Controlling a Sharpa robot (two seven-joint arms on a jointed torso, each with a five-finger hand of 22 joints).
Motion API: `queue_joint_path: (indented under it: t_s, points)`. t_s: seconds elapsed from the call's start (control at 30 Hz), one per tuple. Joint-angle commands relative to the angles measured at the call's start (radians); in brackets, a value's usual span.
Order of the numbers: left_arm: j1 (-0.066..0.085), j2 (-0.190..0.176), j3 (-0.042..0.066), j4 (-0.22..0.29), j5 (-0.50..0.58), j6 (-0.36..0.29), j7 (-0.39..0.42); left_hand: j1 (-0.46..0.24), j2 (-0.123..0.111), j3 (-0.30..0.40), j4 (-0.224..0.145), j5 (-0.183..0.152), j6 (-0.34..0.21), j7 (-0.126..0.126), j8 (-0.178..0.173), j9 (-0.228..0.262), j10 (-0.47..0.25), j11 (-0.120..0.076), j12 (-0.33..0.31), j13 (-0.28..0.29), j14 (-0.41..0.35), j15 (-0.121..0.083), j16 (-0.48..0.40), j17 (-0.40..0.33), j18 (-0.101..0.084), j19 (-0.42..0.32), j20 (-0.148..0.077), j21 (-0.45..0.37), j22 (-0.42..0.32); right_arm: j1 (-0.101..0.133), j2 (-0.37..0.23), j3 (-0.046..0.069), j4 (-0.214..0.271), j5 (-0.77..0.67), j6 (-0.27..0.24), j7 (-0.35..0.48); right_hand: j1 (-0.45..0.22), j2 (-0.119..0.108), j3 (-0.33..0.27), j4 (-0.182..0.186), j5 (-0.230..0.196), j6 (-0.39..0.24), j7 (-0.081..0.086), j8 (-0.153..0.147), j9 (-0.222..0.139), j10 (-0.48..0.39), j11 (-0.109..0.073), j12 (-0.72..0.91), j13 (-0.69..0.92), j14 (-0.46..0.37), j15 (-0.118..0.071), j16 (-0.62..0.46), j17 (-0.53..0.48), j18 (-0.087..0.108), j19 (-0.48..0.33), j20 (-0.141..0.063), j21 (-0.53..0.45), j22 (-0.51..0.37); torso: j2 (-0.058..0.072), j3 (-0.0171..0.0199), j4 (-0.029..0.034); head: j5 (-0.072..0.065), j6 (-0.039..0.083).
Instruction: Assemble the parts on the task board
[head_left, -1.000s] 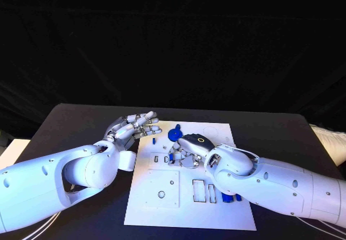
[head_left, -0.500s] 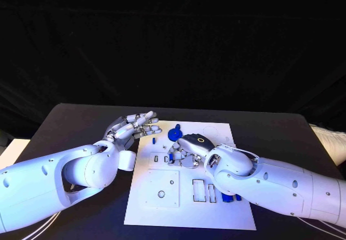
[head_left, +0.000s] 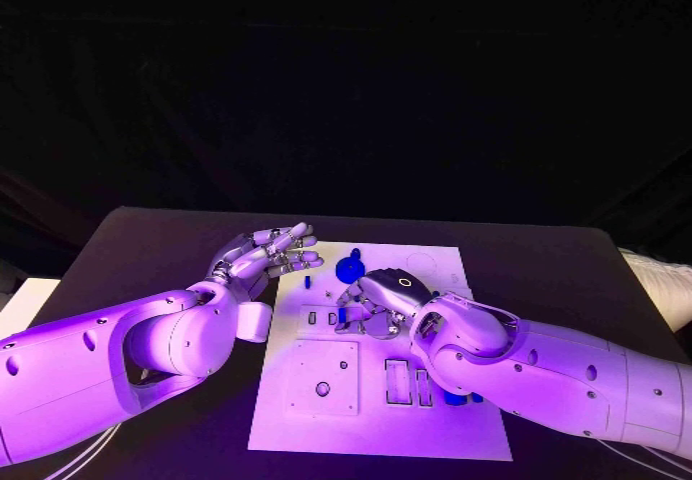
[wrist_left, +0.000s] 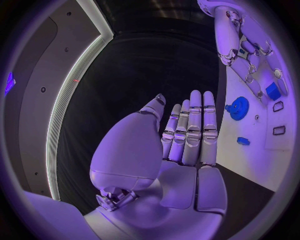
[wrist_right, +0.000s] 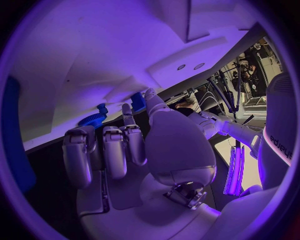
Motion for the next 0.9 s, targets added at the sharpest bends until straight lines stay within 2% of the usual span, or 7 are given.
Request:
queue_joint_path:
  t_s: [0.03,0.2,0.4,0.57,0.67,0.8,0.9]
  points:
    - [0.0,0.002,0.0,0.0,0.001,0.022,0.005,-0.006,0.003,0.001,-0.008,0.0,0.001,0.004,-0.003,-0.001,-0.006,0.0,-0.002,0.0,0.002,0.005,-0.005,0.002,0.012,0.0,0.007,-0.004,-0.002,-0.001,-0.004,0.0,0.01,0.012,-0.094,0.033,-0.003,-0.006,-0.007,0.001,0.001,-0.007,-0.002,-0.001,-0.002,0.055,0.006,-0.004,0.21,0.098,0.008,-0.003,0.241,-0.007,0.107,0.007,0.002,0.263,0.0,0.0007,-0.0002,0.0,0.0]
    - [0.0,0.002,0.0,-0.005,0.001,0.021,-0.001,-0.009,0.006,0.003,-0.014,0.0,0.009,-0.003,-0.003,0.001,0.007,-0.01,0.002,0.002,0.061,-0.011,0.02,0.027,0.015,0.041,-0.008,0.018,0.006,-0.001,-0.025,0.001,0.031,0.049,-0.165,0.115,0.002,-0.008,-0.019,0.012,0.008,-0.016,0.001,-0.002,-0.004,0.04,0.008,-0.039,0.193,0.093,0.009,-0.014,0.219,-0.005,0.103,0.009,-0.001,0.258,-0.001,0.0013,-0.0008,0.001,0.0]
    - [0.0,0.003,0.0,-0.023,-0.063,0.016,-0.044,-0.032,-0.002,0.002,-0.008,-0.001,0.03,-0.042,-0.001,0.002,0.122,-0.061,0.035,0.019,0.287,-0.079,0.206,0.166,0.013,0.226,-0.076,0.151,0.067,0.008,-0.069,0.01,0.066,0.143,-0.155,0.258,0.008,-0.014,-0.032,0.02,0.011,-0.026,0.004,-0.002,-0.007,0.037,0.011,-0.046,0.189,0.092,0.011,-0.016,0.216,-0.004,0.1,0.011,-0.003,0.253,-0.002,0.002,0.0002,0.002,0.003]
    - [0.0,0.005,0.0,-0.049,-0.201,0.034,-0.163,-0.053,-0.026,-0.006,-0.003,-0.002,0.06,-0.079,0.005,0.007,0.278,-0.11,0.12,0.087,0.321,-0.121,1.023,0.936,0.005,0.337,-0.124,0.317,0.177,0.039,-0.144,0.017,0.126,0.251,-0.085,0.332,0.02,-0.02,-0.055,0.029,0.028,-0.035,0.006,-0.002,-0.008,0.026,0.013,-0.07,0.177,0.088,0.013,-0.025,0.199,0.001,0.088,0.013,-0.013,0.234,-0.008,0.0044,0.0011,0.004,0.001]
    - [0.001,0.007,0.0,-0.062,-0.306,0.049,-0.274,-0.068,-0.041,-0.025,-0.009,-0.004,0.093,-0.101,0.032,0.02,0.354,-0.132,0.233,0.175,0.347,-0.137,1.33,1.284,-0.061,0.445,-0.143,0.742,0.698,0.065,-0.201,0.02,0.161,0.323,-0.053,0.342,0.03,-0.018,-0.062,0.03,0.03,-0.036,0.006,0.0,-0.008,0.017,0.014,-0.09,0.167,0.084,0.013,-0.033,0.184,0.005,0.078,0.013,-0.022,0.218,-0.014,0.0071,-0.001,0.004,-0.002]
    - [0.003,0.013,0.001,-0.082,-0.47,0.112,-0.488,-0.111,-0.031,-0.06,-0.001,-0.002,0.108,-0.118,0.106,0.073,0.313,-0.163,0.752,0.677,0.353,-0.149,1.39,1.361,-0.095,0.457,-0.16,0.979,0.982,0.106,-0.273,0.025,0.181,0.484,-0.05,0.342,0.044,-0.006,-0.067,0.032,0.042,-0.029,0.004,0.003,-0.006,0.018,0.011,-0.088,0.167,0.084,0.012,-0.034,0.184,0.005,0.078,0.012,-0.023,0.218,-0.026,0.0103,-0.0093,0.006,-0.008]
    - [0.01,0.023,0.002,-0.097,-0.59,0.178,-0.642,-0.162,-0.005,-0.084,0.037,-0.003,0.098,-0.126,0.167,0.12,0.278,-0.152,0.953,0.88,0.353,-0.143,1.39,1.361,-0.1,0.446,-0.162,1.032,1.049,0.136,-0.308,0.026,0.172,0.582,-0.054,0.339,0.054,0.002,-0.07,0.03,0.059,-0.028,0.003,0.003,-0.006,0.019,0.01,-0.087,0.167,0.084,0.011,-0.035,0.184,0.005,0.079,0.011,-0.023,0.219,-0.032,0.013,-0.013,0.011,-0.011]
